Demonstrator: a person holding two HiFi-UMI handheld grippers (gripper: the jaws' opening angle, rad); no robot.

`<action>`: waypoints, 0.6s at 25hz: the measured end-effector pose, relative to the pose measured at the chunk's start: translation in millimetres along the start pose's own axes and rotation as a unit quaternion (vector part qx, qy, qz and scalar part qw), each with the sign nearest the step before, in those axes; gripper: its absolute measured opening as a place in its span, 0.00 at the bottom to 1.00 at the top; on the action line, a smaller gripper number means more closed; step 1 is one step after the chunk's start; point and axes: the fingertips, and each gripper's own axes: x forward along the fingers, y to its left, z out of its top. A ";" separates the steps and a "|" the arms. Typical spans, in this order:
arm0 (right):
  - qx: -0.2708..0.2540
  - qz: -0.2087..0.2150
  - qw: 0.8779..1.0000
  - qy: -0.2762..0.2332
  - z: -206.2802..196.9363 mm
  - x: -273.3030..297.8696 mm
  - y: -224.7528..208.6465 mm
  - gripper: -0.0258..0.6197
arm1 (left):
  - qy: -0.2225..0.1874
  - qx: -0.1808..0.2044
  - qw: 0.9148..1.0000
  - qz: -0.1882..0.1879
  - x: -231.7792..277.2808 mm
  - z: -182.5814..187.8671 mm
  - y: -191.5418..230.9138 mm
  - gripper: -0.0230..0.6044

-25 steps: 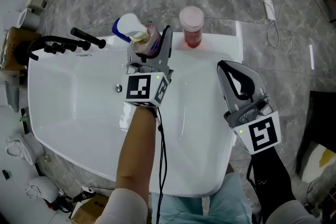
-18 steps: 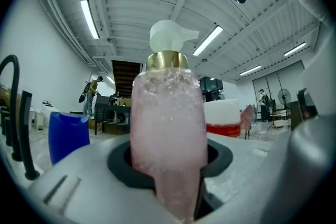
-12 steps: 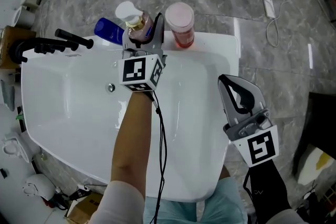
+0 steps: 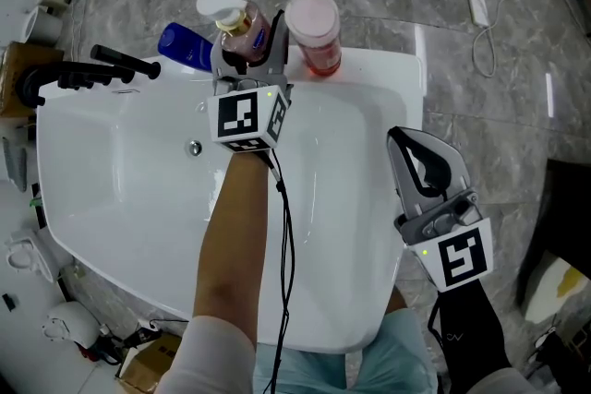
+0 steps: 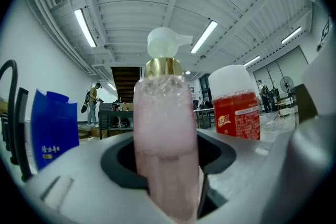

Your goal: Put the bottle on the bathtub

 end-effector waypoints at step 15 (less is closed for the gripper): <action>-0.033 -0.024 0.999 0.001 38.9 -18.8 21.8 0.09 | 0.063 0.003 0.998 -0.007 -96.3 26.2 -24.1 0.48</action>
